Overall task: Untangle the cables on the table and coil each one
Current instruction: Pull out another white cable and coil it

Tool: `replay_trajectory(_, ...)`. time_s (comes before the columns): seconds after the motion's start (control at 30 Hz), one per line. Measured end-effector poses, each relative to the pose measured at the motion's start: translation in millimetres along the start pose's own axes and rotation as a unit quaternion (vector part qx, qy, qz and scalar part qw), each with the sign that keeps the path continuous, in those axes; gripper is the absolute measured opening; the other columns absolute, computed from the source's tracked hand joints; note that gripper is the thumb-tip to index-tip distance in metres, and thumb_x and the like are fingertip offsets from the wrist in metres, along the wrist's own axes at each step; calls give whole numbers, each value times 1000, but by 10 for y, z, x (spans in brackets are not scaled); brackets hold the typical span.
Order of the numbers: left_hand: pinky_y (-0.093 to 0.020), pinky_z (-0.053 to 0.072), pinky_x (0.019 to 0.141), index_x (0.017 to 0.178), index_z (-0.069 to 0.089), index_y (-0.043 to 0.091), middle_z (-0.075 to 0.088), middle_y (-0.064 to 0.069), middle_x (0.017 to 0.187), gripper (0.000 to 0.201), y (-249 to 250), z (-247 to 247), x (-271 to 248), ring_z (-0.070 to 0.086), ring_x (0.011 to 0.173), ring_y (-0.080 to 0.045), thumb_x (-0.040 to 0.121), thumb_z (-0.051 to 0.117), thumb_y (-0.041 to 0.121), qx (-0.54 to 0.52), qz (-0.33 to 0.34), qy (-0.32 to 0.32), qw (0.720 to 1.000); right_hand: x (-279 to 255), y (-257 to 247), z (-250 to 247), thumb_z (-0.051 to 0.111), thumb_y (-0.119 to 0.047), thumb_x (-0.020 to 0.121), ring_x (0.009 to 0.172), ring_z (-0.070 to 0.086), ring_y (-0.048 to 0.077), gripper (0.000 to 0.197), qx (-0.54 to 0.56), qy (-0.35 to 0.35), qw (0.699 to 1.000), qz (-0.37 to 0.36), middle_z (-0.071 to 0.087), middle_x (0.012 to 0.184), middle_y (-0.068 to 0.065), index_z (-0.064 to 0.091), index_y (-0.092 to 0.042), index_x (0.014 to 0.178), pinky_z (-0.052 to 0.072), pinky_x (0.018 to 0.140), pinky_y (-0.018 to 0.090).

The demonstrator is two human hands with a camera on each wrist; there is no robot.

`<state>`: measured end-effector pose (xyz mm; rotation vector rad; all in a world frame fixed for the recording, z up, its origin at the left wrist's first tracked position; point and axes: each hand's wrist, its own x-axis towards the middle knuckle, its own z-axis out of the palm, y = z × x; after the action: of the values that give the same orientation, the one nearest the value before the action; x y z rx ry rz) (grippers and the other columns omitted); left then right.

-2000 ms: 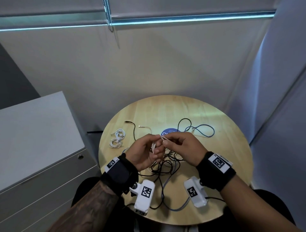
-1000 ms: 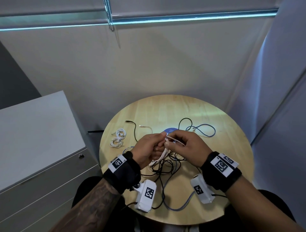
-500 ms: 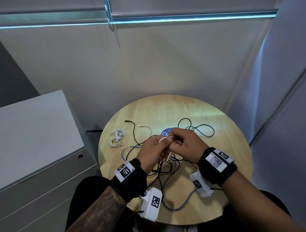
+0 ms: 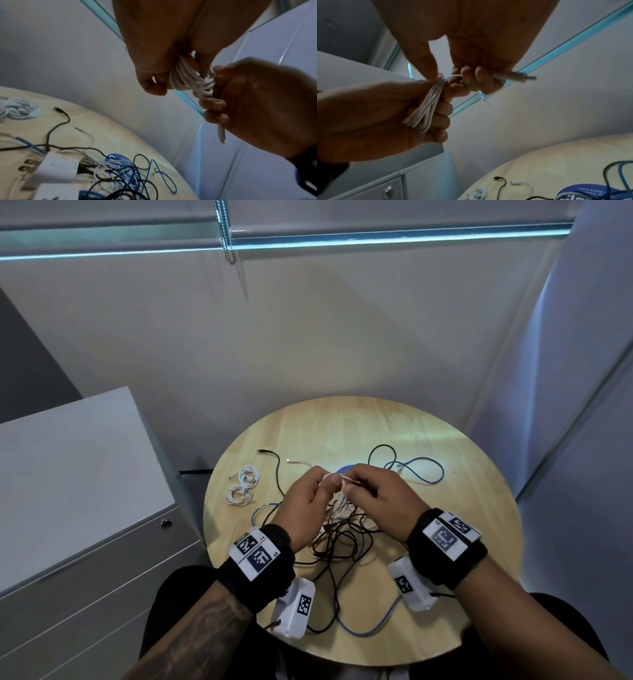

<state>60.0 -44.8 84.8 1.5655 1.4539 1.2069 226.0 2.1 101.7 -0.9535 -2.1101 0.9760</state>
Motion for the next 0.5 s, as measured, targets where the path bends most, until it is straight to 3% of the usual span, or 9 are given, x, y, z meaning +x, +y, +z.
replay_trajectory(0.1,-22,35,53,78,52,16,43,6,63,33,46,-49,62,37,55,-9,103,43,36,-63,-26,32,997,6,104,-38,52,-24,97,82,59,11,15,-31,1,1000,-5,65,85,-8,67,-22,94,47,73,31)
replay_trajectory(0.23,-23,29,50,74,50,20,40,12,59,35,77,-21,56,33,52,-8,103,43,36,-94,-30,11,995,-28,188,-36,59,-28,96,82,52,0,13,-111,15,994,1,57,84,-17,72,-27,98,38,75,18)
replay_trajectory(0.33,-20,28,48,71,49,22,40,15,55,36,112,15,35,32,50,-5,105,40,26,-120,-36,-11,992,-22,161,-14,68,-17,91,71,62,0,14,41,91,991,88,71,81,-10,77,-21,101,46,68,12)
replay_trajectory(0.43,-17,29,48,72,45,19,40,15,54,35,103,28,24,32,49,-3,105,39,24,-111,-40,-30,993,7,114,17,68,-6,90,72,69,15,16,238,124,951,151,75,87,11,76,-8,103,57,65,24)
replay_trajectory(0.5,-17,28,47,76,43,15,39,14,55,31,110,18,15,31,49,-4,105,39,24,-116,-52,-29,992,17,82,32,66,-3,90,71,71,19,16,326,118,921,177,73,88,17,72,-5,104,60,67,28)
